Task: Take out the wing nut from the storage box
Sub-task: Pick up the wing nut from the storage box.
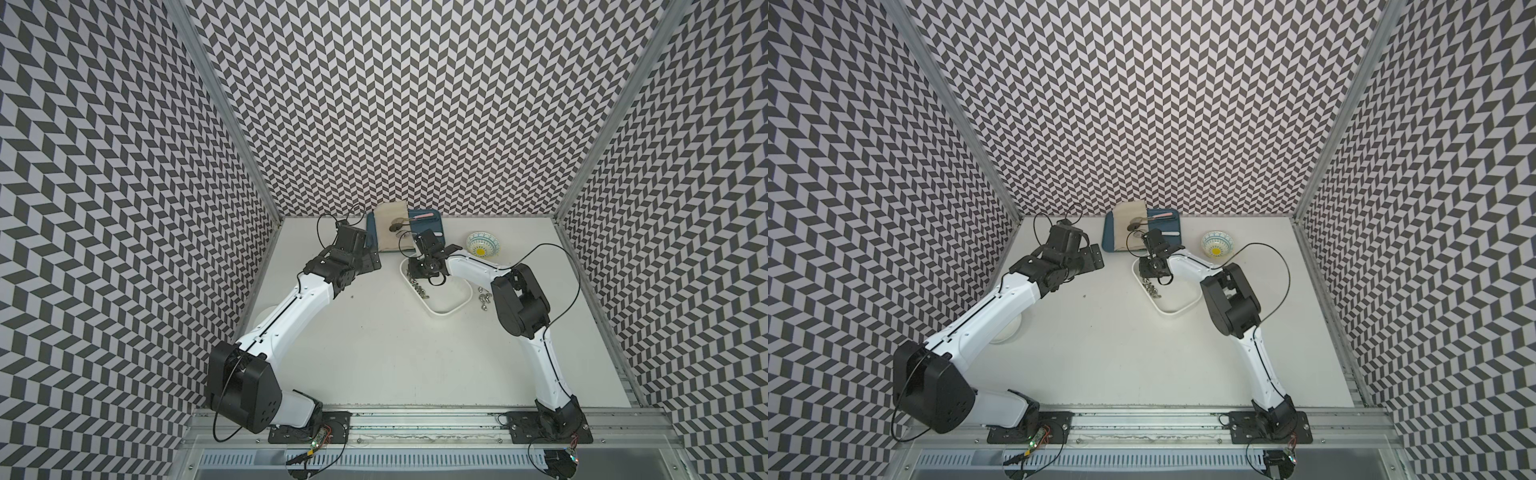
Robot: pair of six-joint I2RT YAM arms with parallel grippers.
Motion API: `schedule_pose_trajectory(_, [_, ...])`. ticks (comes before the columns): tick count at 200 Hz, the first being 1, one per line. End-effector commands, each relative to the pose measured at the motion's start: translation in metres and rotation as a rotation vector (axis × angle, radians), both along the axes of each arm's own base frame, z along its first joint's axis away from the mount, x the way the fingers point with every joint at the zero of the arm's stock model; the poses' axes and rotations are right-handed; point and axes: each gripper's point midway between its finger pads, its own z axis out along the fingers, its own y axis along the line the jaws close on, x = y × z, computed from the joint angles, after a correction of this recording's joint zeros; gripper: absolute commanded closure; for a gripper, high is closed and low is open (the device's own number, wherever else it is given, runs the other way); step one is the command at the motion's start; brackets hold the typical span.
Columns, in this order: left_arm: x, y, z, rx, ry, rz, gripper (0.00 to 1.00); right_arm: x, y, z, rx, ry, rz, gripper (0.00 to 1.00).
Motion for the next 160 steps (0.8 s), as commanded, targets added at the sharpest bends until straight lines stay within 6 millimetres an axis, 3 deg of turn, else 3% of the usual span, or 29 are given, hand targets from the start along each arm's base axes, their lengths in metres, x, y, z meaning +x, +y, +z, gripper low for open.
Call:
schedule_pose_trajectory(1, [-0.003,0.004,0.006,0.008,-0.023,0.005,0.05,0.006,-0.004,-0.010,-0.015,-0.001,-0.019,0.84])
schedule_pose_trajectory(29, [-0.003,0.003,0.006,0.005,-0.026,0.003,0.05,0.005,-0.009,-0.012,-0.019,0.008,-0.028,0.90])
schedule_pose_trajectory(53, [-0.002,0.003,0.007,0.002,-0.030,0.002,0.05,0.008,-0.013,0.001,-0.009,-0.010,-0.038,0.93])
schedule_pose_trajectory(117, [0.001,0.001,0.011,-0.011,-0.045,0.004,0.05,0.017,-0.034,0.063,0.049,-0.096,-0.083,0.95])
schedule_pose_trajectory(160, [0.005,-0.002,0.009,-0.017,-0.049,-0.001,0.05,0.005,-0.049,0.106,0.069,-0.135,-0.078,0.95])
